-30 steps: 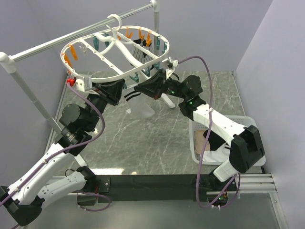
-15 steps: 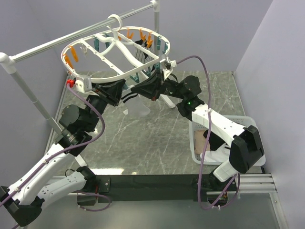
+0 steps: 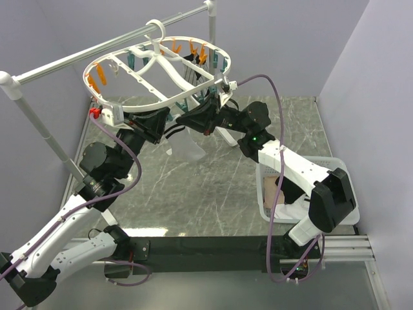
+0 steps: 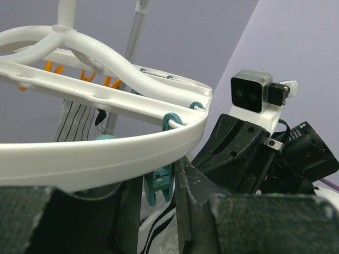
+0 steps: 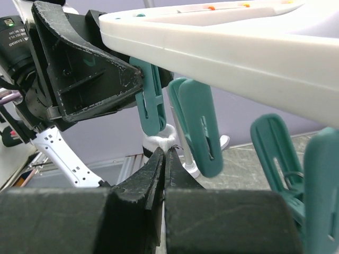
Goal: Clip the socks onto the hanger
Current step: Clamp the sock onto the hanger.
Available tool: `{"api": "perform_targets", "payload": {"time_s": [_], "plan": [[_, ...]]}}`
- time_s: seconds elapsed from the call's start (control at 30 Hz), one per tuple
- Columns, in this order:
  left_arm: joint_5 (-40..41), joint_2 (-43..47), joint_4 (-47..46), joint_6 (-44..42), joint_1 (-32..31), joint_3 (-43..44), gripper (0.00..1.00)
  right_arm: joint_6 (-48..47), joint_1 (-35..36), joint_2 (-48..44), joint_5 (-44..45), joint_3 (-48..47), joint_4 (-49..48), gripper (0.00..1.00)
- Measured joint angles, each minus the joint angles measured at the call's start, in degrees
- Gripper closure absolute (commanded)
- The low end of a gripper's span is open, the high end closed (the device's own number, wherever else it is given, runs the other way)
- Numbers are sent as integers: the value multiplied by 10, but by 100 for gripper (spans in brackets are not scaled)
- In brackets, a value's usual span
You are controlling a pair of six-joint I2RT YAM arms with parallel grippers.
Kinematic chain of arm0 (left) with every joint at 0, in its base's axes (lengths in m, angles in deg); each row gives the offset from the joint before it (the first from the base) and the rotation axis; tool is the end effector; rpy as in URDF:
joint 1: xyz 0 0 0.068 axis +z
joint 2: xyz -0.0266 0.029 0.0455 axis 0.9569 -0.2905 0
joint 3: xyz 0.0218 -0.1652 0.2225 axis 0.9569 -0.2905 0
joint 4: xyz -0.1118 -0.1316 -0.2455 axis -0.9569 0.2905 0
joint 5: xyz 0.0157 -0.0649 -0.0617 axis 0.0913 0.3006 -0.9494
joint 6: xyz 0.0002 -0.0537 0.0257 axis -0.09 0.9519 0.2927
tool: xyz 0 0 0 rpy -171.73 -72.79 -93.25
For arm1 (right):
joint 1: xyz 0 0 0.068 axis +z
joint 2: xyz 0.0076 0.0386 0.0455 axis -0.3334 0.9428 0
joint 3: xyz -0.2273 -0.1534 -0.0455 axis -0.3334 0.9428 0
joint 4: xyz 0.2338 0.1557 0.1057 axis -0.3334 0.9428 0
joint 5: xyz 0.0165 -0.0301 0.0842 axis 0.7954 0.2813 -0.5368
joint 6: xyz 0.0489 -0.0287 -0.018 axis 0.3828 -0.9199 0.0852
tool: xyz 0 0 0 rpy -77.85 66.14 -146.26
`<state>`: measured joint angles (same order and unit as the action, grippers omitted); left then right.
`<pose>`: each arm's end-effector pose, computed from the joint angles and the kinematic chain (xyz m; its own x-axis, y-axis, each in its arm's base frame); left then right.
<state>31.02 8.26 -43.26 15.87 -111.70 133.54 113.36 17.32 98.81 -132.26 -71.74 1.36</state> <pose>0.1778 -0.1325 0.4532 0.1211 -0.5312 -0.8385 0.5697 0.7290 -0.3795 0.2980 0.2634 0.4032 -0.1676 0.3241 -0.9311 -0.9856 -0.0340 0.1656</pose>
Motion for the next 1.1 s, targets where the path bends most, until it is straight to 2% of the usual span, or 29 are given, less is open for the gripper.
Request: {"api": "perform_targets", "payload": {"time_s": [0.77,1.1], "plan": [[-9,3,-2,-11,0,0,73,-1,6,11,4,-36,14,100],[-10,5,-2,-15,0,0,73,-44,12,11,31,-56,91,100]]}}
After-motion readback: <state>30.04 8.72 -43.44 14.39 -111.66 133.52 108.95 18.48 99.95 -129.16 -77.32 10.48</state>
